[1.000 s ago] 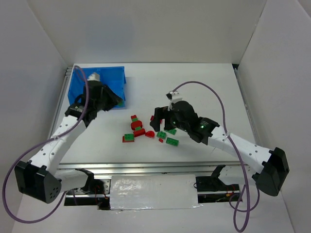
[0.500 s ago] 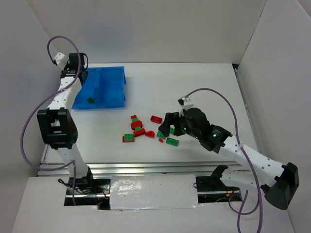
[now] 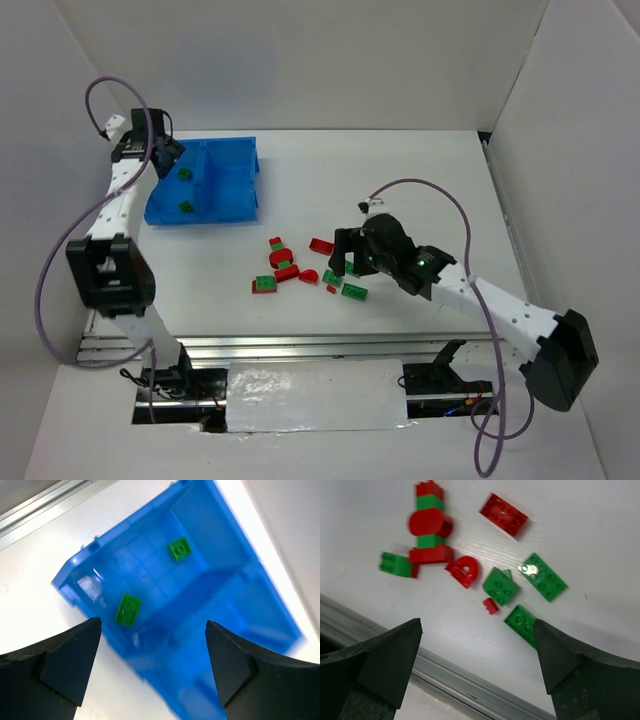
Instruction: Sort the legos into containers by color
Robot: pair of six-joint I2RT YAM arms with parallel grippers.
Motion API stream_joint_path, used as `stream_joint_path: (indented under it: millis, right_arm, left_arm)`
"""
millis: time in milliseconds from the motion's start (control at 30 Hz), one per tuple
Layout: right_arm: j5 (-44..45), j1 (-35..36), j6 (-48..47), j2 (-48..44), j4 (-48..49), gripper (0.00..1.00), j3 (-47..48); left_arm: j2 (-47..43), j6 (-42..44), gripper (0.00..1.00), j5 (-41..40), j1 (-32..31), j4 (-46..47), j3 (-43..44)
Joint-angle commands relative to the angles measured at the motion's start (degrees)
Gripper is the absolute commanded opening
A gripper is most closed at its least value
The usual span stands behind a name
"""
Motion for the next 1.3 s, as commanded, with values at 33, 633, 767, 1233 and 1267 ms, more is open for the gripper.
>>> stream_joint_path:
  millis: [33, 633, 767, 1233, 1267]
  right_arm:
    - [5.97, -1.82, 1.89, 9.14, -6.73, 1.00, 3.64]
    - [-1.06, -1.47, 4.01, 17.41, -1.02, 0.96, -5.76]
    - [0.17, -1.39, 1.55, 18.73, -2.51, 0.98, -3.30]
    - [2.99, 0.28, -3.29, 32.18, -13.06, 0.87, 6.99]
    - [2.99, 0.54, -3.03, 32.01, -12.89, 0.85, 6.81]
  left_arm:
    - [-24.65, 0.96, 0.98, 10.78, -1.40, 2.56, -13.60]
    - [-60.64, 24.15, 1.00, 30.51, -13.36, 0.31, -47.78]
    - [-60.38, 25.13, 0.99, 35.16, -13.36, 1.54, -48.84]
    - [-61.34, 26.71, 1.00, 40.44, -13.54, 2.60, -49.36]
    - [-61.17, 26.89, 1.00, 40.71, -13.54, 2.68, -49.45]
